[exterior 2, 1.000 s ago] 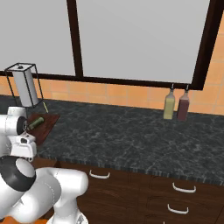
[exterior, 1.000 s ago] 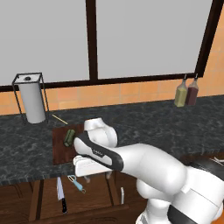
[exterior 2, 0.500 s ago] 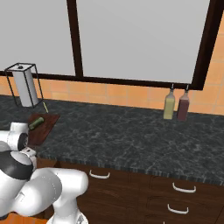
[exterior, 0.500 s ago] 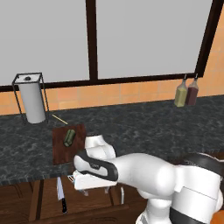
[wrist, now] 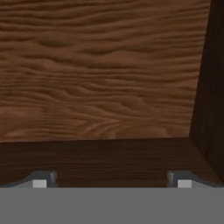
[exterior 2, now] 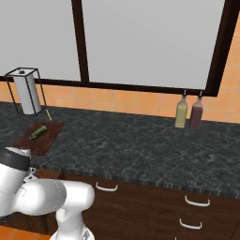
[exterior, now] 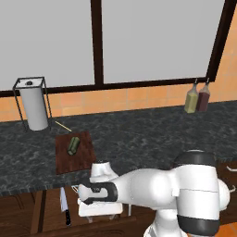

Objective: Place the appropriate cutting tool for cutting the cucumber skin on the cutting board.

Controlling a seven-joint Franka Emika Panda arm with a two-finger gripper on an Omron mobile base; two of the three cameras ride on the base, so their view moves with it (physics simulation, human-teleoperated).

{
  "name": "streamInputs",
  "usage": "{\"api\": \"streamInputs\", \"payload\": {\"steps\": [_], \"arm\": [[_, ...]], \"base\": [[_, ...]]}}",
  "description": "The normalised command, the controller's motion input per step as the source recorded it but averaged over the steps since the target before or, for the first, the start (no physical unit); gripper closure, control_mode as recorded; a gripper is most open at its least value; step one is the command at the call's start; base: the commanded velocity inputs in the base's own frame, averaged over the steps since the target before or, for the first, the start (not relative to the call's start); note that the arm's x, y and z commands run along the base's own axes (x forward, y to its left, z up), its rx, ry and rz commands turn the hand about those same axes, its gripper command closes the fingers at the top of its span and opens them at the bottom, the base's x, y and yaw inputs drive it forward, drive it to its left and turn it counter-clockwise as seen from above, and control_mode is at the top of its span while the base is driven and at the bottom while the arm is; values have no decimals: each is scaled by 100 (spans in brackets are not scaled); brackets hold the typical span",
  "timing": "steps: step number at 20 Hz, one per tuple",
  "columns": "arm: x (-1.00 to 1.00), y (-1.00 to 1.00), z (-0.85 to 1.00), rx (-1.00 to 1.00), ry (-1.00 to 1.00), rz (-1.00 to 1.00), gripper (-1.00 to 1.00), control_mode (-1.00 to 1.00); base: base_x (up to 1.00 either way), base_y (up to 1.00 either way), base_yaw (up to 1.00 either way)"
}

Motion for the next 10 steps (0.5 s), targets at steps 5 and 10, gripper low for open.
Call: {"api": "streamInputs", "payload": {"steps": [5, 10], "arm": [[-35, 9, -42, -3, 10, 0, -100, -100], [-85, 0, -10, 0, 9, 0, -100, -100]], "base": [[0, 0, 0], [0, 0, 0]]}}
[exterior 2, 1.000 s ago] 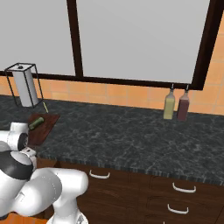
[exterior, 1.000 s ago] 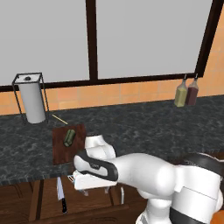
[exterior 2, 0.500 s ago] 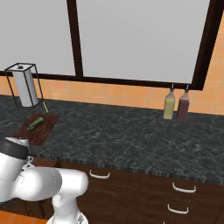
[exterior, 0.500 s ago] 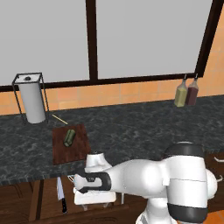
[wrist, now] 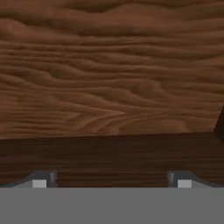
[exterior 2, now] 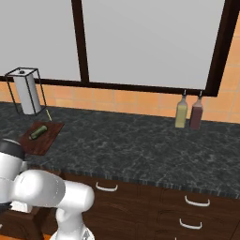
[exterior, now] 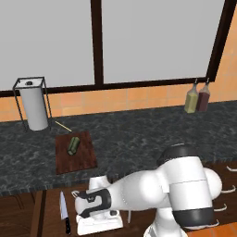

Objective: Place the appropriate cutting tool for cutting the cucumber skin on the cutting board.

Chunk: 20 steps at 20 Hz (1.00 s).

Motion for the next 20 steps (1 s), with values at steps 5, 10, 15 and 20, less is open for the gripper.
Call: {"api": "streamInputs", "payload": {"steps": [5, 10, 15, 20], "arm": [[-77, 0, 16, -4, 13, 0, -100, -100], [-53, -1, 73, -9, 10, 0, -100, -100], [28, 15, 57, -8, -1, 0, -100, -100], [26, 14, 2, 1, -29, 0, -100, -100]], "base": [[0, 0, 0], [0, 0, 0], [0, 0, 0], [0, 0, 0]]}}
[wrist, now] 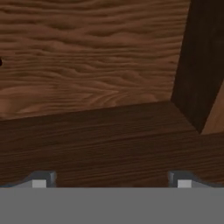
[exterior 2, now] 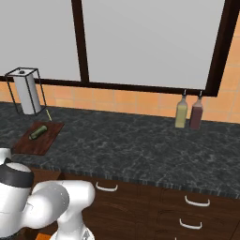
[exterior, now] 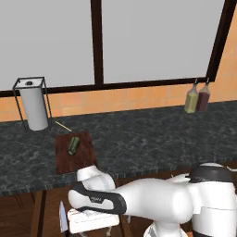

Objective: Place the appropriate cutting tool for cutting the cucumber skin on the cutting board.

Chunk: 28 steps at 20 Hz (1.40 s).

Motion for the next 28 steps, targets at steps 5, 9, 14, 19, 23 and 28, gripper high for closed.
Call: {"api": "streamInputs", "payload": {"steps": [5, 9, 14, 19, 23, 28], "arm": [[54, 25, 0, 0, -25, 0, -100, -100], [52, 14, 1, -1, -16, 11, -100, -100], [35, 12, 0, -1, -7, 18, -100, -100], [38, 12, -7, -1, 0, 23, -100, -100], [36, 7, -26, 0, 0, 13, -100, -100], [19, 14, -36, 0, 0, 3, -100, -100]], "base": [[0, 0, 0], [0, 0, 0], [0, 0, 0], [0, 0, 0], [0, 0, 0], [0, 0, 0]]}}
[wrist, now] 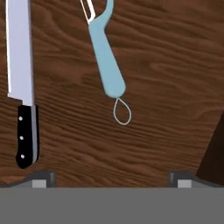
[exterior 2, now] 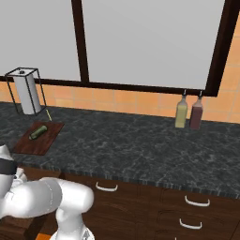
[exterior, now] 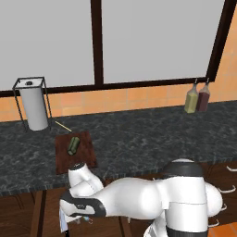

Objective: Place the appropriate cutting tool for cutting the cucumber skin on the cutting board.

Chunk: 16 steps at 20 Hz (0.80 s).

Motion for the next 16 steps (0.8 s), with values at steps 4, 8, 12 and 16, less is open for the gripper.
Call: {"api": "streamInputs", "payload": {"steps": [4, 8, 12, 16], "arm": [[23, 15, -33, 0, 0, 0, -100, -100], [29, 0, -21, 0, -7, 0, -100, -100], [24, 0, -29, 0, -6, 0, -100, -100], [3, 0, -42, 0, -3, 0, -100, -100]], "base": [[0, 0, 0], [0, 0, 0], [0, 0, 0], [0, 0, 0]]}}
